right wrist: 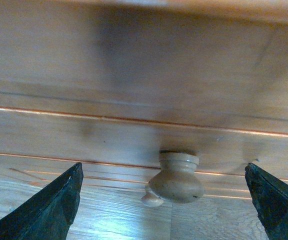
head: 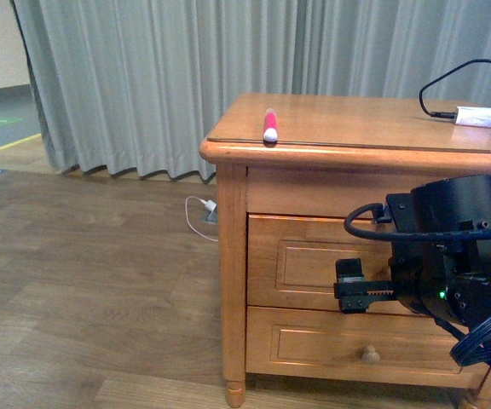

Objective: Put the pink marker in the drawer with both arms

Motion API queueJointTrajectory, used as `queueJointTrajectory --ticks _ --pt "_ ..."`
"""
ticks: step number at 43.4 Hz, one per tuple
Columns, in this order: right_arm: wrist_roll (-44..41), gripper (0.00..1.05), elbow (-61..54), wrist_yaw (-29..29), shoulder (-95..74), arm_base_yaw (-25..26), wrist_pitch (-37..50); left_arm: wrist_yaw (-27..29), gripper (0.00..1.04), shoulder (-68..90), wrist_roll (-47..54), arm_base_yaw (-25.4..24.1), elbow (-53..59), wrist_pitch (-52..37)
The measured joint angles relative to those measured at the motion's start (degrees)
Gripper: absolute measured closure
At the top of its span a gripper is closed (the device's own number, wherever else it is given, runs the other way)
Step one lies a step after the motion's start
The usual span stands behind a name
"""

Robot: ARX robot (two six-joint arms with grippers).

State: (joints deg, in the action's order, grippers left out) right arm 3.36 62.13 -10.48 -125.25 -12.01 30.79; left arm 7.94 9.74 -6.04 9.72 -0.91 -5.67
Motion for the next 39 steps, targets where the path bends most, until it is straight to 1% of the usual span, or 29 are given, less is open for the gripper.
queueJointTrajectory --ticks 8,16,28,29,32,33,39 --pt "1.53 0.08 0.0 -0.81 -0.66 0.37 1.49 0.0 0.06 0.0 0.0 0.0 0.0 0.0" --pt "3.67 0.08 -0.07 0.02 -0.28 0.35 1.38 0.0 0.06 0.0 0.0 0.0 0.0 0.0" --pt "4.39 0.08 0.02 0.02 0.42 0.31 0.17 0.0 0.06 0.0 0.0 0.0 0.0 0.0" --pt "4.42 0.1 0.13 -0.17 0.42 0.31 0.07 0.0 0.06 0.0 0.0 0.0 0.0 0.0" --pt "4.44 0.21 0.28 -0.55 0.42 0.35 -0.26 0.0 0.06 0.0 0.0 0.0 0.0 0.0" --pt "4.44 0.27 0.31 -0.59 0.42 0.39 -0.28 0.0 0.06 0.0 0.0 0.0 0.0 0.0" --pt "4.44 0.46 0.31 -0.61 0.42 0.63 -0.59 0.0 0.06 0.0 0.0 0.0 0.0 0.0"
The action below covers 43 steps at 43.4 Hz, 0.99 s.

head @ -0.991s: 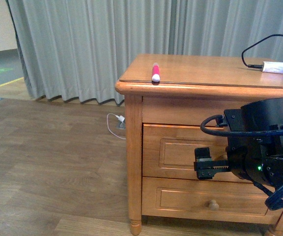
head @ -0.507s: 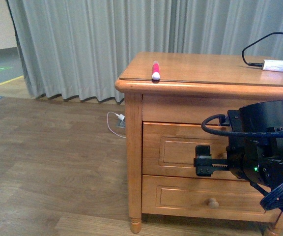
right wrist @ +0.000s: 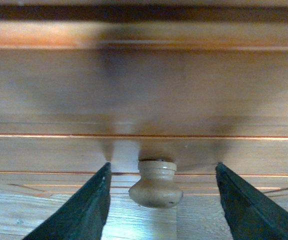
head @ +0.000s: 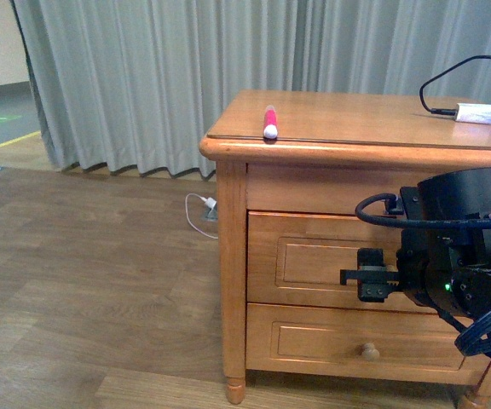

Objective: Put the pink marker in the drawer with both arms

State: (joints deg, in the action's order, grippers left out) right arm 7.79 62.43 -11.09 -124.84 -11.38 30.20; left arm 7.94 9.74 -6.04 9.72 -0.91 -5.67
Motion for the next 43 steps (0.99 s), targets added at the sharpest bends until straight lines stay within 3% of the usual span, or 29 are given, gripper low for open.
queueJointTrajectory --ticks 6,9,17,33,43 --pt "0.15 0.74 0.42 0.96 0.13 0.22 -2.97 0.0 0.06 0.0 0.0 0.0 0.0 0.0" --pt "0.17 0.8 0.42 0.87 0.37 0.17 -3.8 0.0 0.06 0.0 0.0 0.0 0.0 0.0" --pt "0.68 0.82 -1.99 2.05 3.06 0.09 -5.99 0.0 0.06 0.0 0.0 0.0 0.0 0.0" --pt "3.39 0.82 -22.12 2.93 20.31 -2.93 -10.97 0.0 0.06 0.0 0.0 0.0 0.0 0.0" --pt "3.96 0.82 -28.85 2.99 26.6 -4.81 -11.69 0.0 0.06 0.0 0.0 0.0 0.0 0.0"
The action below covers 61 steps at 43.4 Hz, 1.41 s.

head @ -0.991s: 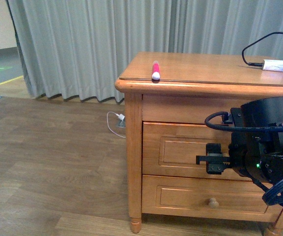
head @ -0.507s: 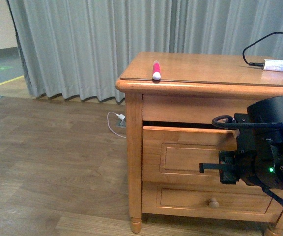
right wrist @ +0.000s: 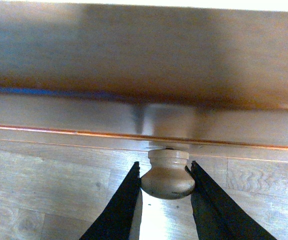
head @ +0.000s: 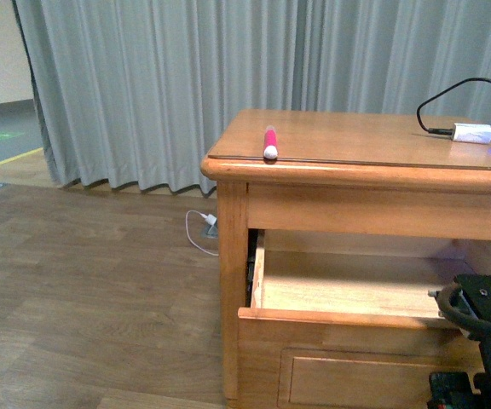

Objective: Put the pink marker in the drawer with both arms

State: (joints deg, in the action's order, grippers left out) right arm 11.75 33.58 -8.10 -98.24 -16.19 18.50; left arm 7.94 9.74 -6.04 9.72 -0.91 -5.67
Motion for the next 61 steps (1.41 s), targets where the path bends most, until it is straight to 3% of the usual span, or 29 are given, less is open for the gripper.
queueJointTrajectory --ticks 3,10,17,20,23,30,48,54,61 --pt "0.48 0.8 -1.7 0.09 1.77 -0.39 -0.33 0.0 0.06 0.0 0.0 0.0 0.0 0.0" --pt "0.96 0.49 -3.04 0.07 11.61 -0.59 -3.48 0.0 0.06 0.0 0.0 0.0 0.0 0.0" --pt "-0.24 0.16 -3.82 4.02 28.48 2.21 -16.48 0.0 0.06 0.0 0.0 0.0 0.0 0.0" --pt "-0.9 0.06 -3.72 6.34 35.3 4.17 -22.27 0.0 0.06 0.0 0.0 0.0 0.0 0.0" --pt "-2.75 0.09 -2.91 8.94 43.3 6.93 -29.44 0.0 0.06 0.0 0.0 0.0 0.0 0.0" --pt "-5.31 0.08 -1.31 11.58 52.46 9.94 -36.57 0.0 0.06 0.0 0.0 0.0 0.0 0.0" --pt "-4.42 0.08 -1.29 11.87 56.08 11.08 -36.89 0.81 0.06 -0.07 -0.61 0.42 0.48 -2.16" --pt "-4.42 0.08 -1.29 11.87 56.08 11.08 -36.87 7.04 0.06 4.2 -1.55 6.38 -0.5 -1.53" --pt "-4.42 0.08 -1.29 11.87 56.06 11.08 -36.87 4.28 0.06 16.17 -1.53 11.08 -6.88 -6.32"
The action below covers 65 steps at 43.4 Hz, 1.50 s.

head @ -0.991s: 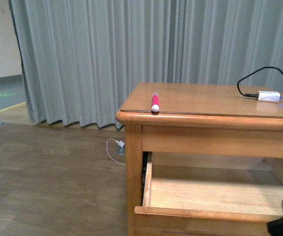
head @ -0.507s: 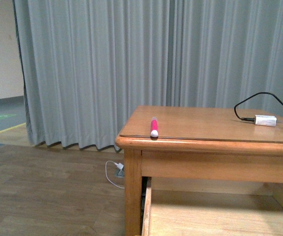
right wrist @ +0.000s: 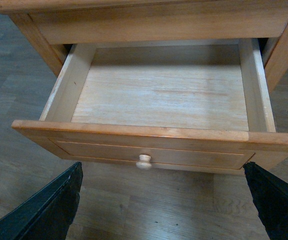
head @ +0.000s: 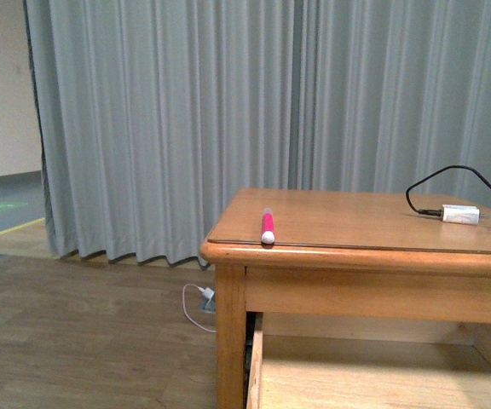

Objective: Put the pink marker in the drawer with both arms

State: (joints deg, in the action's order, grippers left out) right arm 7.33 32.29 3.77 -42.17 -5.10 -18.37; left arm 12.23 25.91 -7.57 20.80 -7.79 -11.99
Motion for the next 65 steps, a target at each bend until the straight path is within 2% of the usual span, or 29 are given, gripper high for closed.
queueJointTrajectory --ticks 10,19,31,41,52,65 --pt "0.0 0.08 0.0 0.0 0.0 0.02 0.0 -3.54 0.06 24.06 3.82 -1.92 -16.98 -9.92" --pt "0.0 0.08 0.0 0.0 0.0 0.04 0.0 -4.96 0.06 49.27 6.03 -1.9 -38.4 -10.05" --pt "0.0 0.08 0.0 0.0 0.0 0.04 0.0 -4.92 0.06 67.28 7.58 -0.7 -57.79 -5.05" --pt "0.0 0.08 0.0 0.0 0.0 0.04 0.0 -7.78 0.06 77.92 7.43 1.16 -71.32 2.12" --pt "0.0 0.08 0.0 0.0 0.0 0.04 0.0 -5.18 0.06 88.67 7.45 3.43 -84.41 8.72" --pt "0.0 0.08 0.0 0.0 0.0 0.04 0.0 -4.66 0.06 95.01 8.59 5.29 -91.65 12.0"
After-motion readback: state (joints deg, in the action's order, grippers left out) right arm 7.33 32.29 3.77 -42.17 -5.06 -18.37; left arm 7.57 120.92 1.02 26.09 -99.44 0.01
